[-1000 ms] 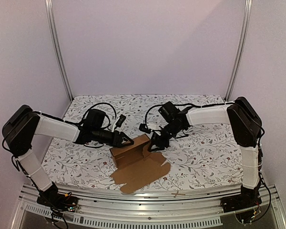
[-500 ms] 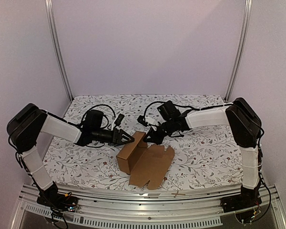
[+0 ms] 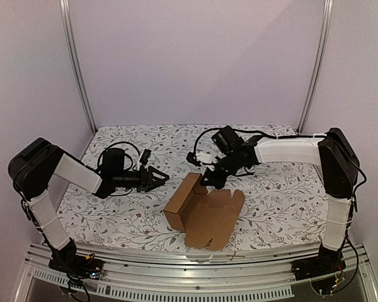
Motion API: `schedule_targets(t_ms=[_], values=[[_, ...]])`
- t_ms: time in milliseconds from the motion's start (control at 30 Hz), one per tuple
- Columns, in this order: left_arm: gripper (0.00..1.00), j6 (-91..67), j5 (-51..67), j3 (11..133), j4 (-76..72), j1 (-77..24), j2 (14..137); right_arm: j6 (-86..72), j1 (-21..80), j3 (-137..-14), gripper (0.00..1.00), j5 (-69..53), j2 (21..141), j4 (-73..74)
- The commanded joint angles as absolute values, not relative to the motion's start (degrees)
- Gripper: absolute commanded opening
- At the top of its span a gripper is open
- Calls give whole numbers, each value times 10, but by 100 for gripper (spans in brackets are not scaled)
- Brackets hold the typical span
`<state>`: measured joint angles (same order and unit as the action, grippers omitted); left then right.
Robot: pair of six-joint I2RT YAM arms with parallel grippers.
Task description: Fold the paper box
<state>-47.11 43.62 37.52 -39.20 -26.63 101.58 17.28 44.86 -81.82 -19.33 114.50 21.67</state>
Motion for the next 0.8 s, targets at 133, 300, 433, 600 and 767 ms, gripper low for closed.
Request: schedule_targets(t_ms=[133,300,433,600,767], values=[[53,-488,413,332,-432,-238,986,303,452,-881,0,-88,1074,557],[53,-484,403,329,-428,-238,993,316,461,-914,0,23,1096,721],[52,-501,402,324,-461,-238,1014,290,474,-932,1,81,1120,763],[51,-525,405,319,-495,-239,1030,267,480,-943,3,51,1163,736],[51,-518,404,314,-483,-239,1016,261,480,-922,6,23,1185,684]])
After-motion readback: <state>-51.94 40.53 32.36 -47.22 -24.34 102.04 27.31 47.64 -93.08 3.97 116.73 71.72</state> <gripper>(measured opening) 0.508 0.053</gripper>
